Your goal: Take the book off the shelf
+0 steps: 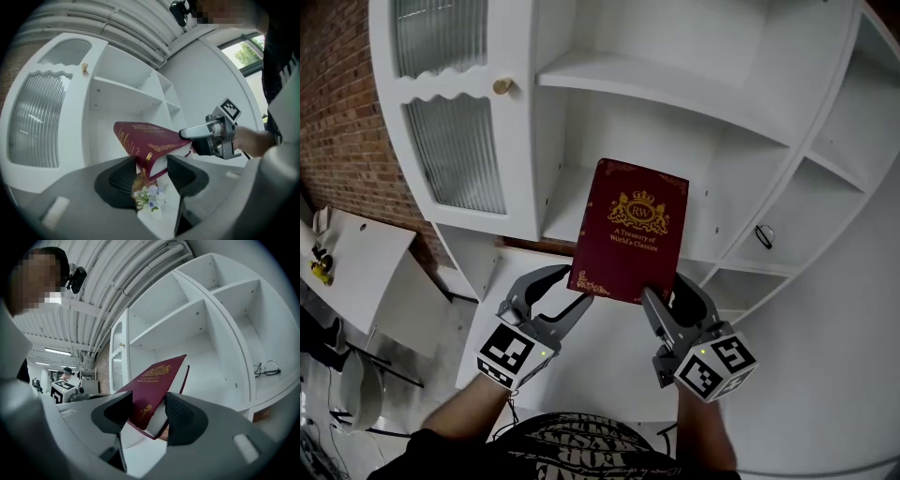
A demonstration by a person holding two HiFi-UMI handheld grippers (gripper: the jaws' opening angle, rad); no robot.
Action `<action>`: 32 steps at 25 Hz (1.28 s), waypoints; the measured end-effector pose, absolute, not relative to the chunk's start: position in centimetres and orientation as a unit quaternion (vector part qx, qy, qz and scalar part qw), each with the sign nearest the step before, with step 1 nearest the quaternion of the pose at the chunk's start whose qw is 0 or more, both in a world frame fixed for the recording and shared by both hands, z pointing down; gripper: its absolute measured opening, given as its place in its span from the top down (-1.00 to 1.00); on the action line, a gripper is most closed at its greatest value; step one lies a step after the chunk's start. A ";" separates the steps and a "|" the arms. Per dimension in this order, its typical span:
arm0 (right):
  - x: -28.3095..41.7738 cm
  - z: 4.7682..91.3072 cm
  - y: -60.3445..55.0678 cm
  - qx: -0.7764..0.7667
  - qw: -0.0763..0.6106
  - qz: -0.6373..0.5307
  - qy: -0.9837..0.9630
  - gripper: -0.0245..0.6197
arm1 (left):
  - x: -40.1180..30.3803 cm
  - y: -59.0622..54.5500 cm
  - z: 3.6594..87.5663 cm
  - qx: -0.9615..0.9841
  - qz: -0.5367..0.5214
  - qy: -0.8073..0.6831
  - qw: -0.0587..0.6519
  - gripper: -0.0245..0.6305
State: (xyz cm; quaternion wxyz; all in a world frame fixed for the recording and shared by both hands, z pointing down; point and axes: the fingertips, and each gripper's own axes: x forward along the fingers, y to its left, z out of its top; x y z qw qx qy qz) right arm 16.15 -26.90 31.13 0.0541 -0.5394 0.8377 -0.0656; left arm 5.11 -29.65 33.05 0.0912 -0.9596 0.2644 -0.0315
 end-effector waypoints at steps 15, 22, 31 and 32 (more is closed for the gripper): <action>14.9 27.0 -22.4 -0.546 0.058 -0.023 0.835 0.21 | 3.9 -25.3 28.4 -0.956 -0.011 0.250 0.151 0.27; 14.1 26.5 -21.2 -0.550 0.057 -0.018 0.833 0.21 | 3.2 -24.2 27.9 -0.957 -0.011 0.245 0.154 0.27; 12.9 26.5 -19.9 -0.554 0.057 -0.020 0.831 0.21 | 2.0 -23.1 28.1 -0.958 -0.014 0.242 0.151 0.27; 12.8 26.6 -19.8 -0.554 0.057 -0.021 0.830 0.21 | 1.9 -23.0 28.2 -0.958 -0.015 0.241 0.151 0.27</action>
